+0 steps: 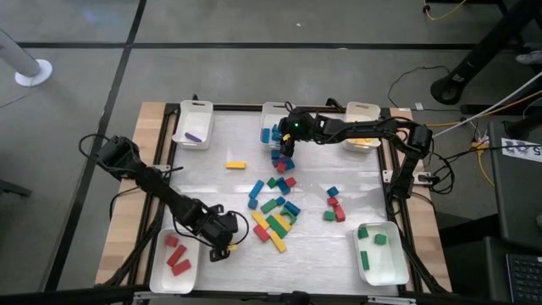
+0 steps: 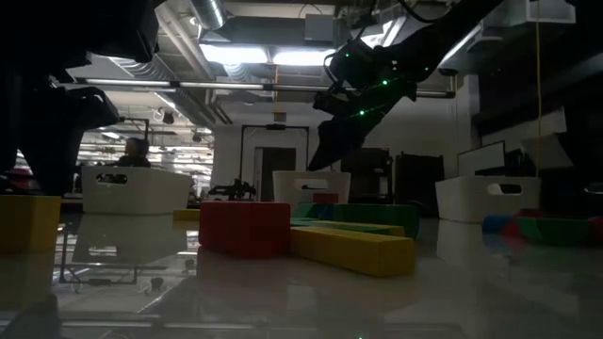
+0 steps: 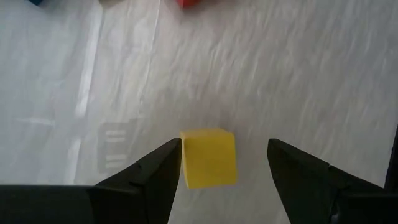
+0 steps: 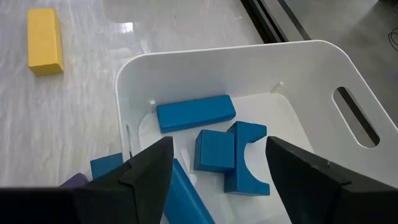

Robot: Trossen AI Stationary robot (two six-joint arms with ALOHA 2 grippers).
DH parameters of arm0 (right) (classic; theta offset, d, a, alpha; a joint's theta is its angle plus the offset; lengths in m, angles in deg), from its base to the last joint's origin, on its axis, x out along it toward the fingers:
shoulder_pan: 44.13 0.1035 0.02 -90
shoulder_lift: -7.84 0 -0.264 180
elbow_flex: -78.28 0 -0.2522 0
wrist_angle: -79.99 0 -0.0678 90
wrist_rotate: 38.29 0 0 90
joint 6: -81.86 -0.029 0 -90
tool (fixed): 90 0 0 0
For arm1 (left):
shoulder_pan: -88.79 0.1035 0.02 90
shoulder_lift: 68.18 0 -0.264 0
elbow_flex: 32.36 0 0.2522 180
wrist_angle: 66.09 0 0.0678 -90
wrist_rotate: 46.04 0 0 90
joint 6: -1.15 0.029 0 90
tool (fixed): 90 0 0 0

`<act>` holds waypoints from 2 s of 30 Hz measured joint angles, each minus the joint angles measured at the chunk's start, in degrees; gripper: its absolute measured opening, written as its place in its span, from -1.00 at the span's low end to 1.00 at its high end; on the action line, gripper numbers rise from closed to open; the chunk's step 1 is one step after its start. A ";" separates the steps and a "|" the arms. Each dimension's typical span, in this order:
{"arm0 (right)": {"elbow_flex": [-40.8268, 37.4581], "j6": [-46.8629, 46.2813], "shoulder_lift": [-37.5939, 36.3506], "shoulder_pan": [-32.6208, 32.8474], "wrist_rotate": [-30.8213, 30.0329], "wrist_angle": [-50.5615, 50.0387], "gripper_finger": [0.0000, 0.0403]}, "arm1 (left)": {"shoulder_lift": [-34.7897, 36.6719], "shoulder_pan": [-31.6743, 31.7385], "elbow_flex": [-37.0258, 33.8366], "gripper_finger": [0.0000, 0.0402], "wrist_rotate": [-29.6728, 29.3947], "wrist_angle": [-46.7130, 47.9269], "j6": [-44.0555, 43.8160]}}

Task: Sort blocks
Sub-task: Put the yellow block into the top right white bin

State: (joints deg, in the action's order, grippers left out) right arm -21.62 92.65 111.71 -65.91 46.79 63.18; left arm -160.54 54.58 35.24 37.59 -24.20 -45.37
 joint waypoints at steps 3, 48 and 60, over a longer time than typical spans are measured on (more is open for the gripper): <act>0.00 0.00 0.00 0.00 0.00 0.00 0.28 | -0.04 0.00 0.00 0.13 -0.01 0.61 0.00; 20.09 -7.66 -3.78 3.01 21.60 -48.53 0.28 | 0.77 9.55 1.40 -0.38 -12.14 1.10 17.39; 20.09 -3.00 -3.78 17.53 20.89 -35.21 0.28 | 10.44 14.49 2.82 -0.36 -24.55 -1.77 22.97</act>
State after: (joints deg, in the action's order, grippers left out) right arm -1.53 89.65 107.93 -48.39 67.68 27.97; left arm -150.10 69.07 38.06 13.04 -25.97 -22.40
